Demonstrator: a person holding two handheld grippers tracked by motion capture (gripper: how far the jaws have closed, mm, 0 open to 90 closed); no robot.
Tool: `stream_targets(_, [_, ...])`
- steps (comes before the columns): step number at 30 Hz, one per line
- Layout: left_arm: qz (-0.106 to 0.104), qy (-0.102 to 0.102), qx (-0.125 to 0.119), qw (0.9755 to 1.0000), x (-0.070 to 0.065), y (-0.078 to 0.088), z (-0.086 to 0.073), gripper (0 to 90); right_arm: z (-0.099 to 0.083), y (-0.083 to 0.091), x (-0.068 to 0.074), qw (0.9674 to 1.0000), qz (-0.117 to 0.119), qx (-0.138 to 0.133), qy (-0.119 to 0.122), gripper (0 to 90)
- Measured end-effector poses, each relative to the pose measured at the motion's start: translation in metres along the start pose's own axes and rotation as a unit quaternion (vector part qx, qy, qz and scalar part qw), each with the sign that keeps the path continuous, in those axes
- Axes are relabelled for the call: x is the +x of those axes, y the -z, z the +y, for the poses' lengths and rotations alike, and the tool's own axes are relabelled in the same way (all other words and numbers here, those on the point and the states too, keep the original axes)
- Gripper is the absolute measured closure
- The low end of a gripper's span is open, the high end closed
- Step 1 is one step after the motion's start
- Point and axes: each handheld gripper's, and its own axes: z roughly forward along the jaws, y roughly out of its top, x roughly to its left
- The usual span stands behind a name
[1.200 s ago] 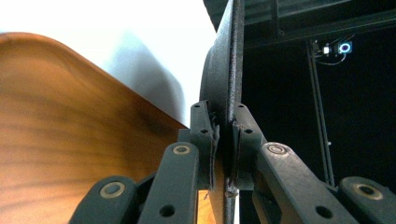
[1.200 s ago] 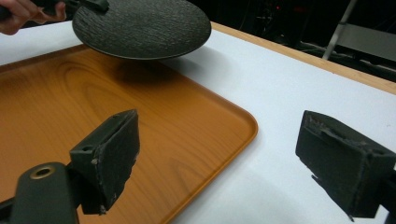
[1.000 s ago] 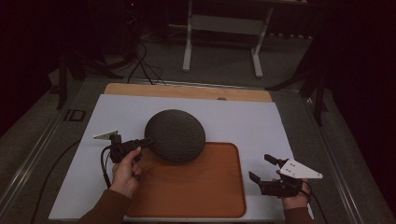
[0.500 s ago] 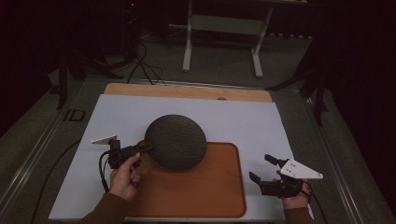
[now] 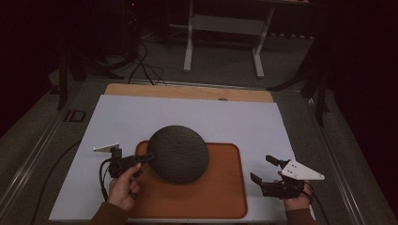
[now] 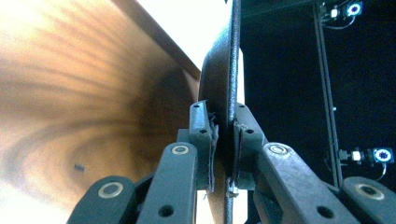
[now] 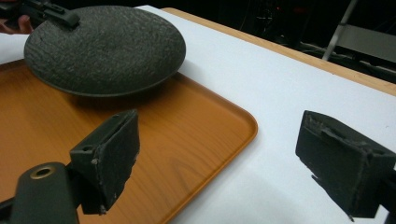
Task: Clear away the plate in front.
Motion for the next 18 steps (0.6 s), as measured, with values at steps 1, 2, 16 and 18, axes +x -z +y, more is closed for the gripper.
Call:
stream_targets(1, [-0.001,-0.002,0.004,1.0,0.001,0.0,-0.002,82.7,0.0,0.0,0.0,1.0,0.0,0.0,-0.001,13.5])
stream_targets(2, [-0.001,-0.001,0.005,1.0,0.002,0.0,-0.003,82.8,0.0,0.0,0.0,1.0,0.0,0.0,0.0,13.5])
stream_targets(16, [0.015,-0.021,0.049,0.9985,0.003,-0.006,-0.023,82.1,0.0,0.0,0.0,1.0,0.0,0.001,0.0,13.5])
stream_targets(18, [0.013,-0.01,0.057,0.9983,0.005,-0.009,-0.026,81.8,0.0,0.0,0.0,1.0,0.001,0.001,0.0,13.5])
